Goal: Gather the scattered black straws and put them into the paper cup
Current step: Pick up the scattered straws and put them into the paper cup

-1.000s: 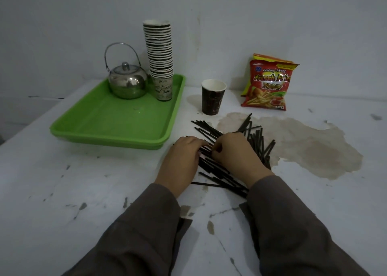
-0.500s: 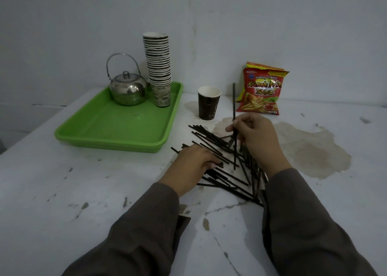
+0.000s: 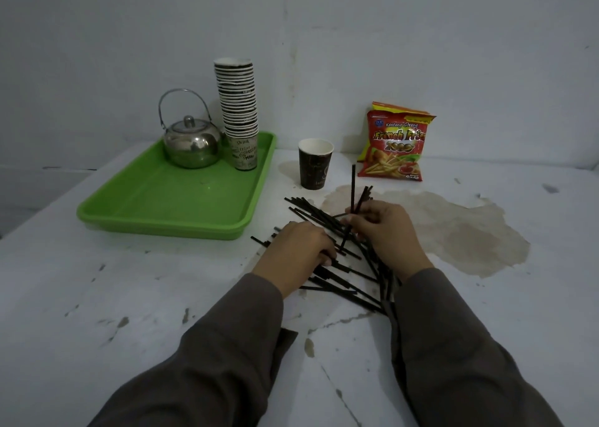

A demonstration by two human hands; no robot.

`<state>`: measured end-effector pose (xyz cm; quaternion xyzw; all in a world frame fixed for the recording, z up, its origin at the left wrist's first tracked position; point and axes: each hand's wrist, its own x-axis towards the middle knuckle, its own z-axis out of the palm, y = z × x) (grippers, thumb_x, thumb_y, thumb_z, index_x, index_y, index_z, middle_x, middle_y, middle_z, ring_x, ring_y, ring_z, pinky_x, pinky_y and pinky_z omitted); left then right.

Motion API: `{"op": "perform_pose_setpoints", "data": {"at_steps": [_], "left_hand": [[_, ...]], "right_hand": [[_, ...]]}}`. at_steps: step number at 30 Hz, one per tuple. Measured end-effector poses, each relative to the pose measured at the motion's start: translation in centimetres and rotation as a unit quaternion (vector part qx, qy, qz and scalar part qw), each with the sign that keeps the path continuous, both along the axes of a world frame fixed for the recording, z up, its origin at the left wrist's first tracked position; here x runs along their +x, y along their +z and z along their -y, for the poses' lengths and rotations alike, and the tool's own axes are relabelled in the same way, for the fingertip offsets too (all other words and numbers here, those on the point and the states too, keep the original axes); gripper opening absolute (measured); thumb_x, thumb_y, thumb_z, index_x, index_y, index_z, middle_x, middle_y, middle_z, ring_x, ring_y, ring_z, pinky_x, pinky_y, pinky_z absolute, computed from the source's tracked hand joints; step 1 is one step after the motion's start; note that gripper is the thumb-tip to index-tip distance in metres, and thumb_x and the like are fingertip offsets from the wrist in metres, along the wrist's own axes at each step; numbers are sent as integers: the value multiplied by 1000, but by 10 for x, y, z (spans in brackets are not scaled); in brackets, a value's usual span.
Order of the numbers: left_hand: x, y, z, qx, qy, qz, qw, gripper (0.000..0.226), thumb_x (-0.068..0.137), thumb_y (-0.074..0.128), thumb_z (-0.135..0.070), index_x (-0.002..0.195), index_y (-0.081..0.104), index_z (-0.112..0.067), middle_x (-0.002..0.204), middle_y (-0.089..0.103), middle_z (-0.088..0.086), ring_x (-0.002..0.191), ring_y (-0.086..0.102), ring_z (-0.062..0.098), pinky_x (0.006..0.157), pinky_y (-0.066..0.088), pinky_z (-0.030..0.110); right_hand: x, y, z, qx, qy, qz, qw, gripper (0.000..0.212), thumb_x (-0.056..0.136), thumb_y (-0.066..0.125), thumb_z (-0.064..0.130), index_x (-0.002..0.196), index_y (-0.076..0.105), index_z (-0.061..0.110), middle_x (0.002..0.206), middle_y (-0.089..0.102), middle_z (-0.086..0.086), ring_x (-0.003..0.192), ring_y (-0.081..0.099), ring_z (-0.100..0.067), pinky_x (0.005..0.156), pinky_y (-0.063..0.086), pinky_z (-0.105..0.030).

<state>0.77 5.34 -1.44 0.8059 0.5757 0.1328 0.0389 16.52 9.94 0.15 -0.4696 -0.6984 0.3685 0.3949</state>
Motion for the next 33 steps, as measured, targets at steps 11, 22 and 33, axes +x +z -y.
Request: {"op": "perform_pose_setpoints", "data": {"at_steps": [11,22,33], "left_hand": [[4,-16,-3,69,13,12,997,8,87,56,-14,92,58,-20,97,61,-2,99,48,18,73,17,23],[7,21,8,162,84,513,839,21,77,67,-5,92,72,-19,87,69,-7,85,63,1,79,46,7],[-6,9,6,104,140,577,798,18,77,70,-16,83,69,-33,80,70,-13,76,65,0,74,53,14]], "right_hand": [[7,0,-4,6,-15,21,1000,6,81,70,19,76,70,23,64,64,7,51,54,3,50,42,-7],[12,8,-2,-12,7,-17,1000,13,82,69,17,76,68,29,75,71,2,67,66,-13,65,53,-17],[0,1,1,1,26,130,991,6,82,69,22,82,71,16,67,66,4,61,58,-6,55,41,-11]]}}
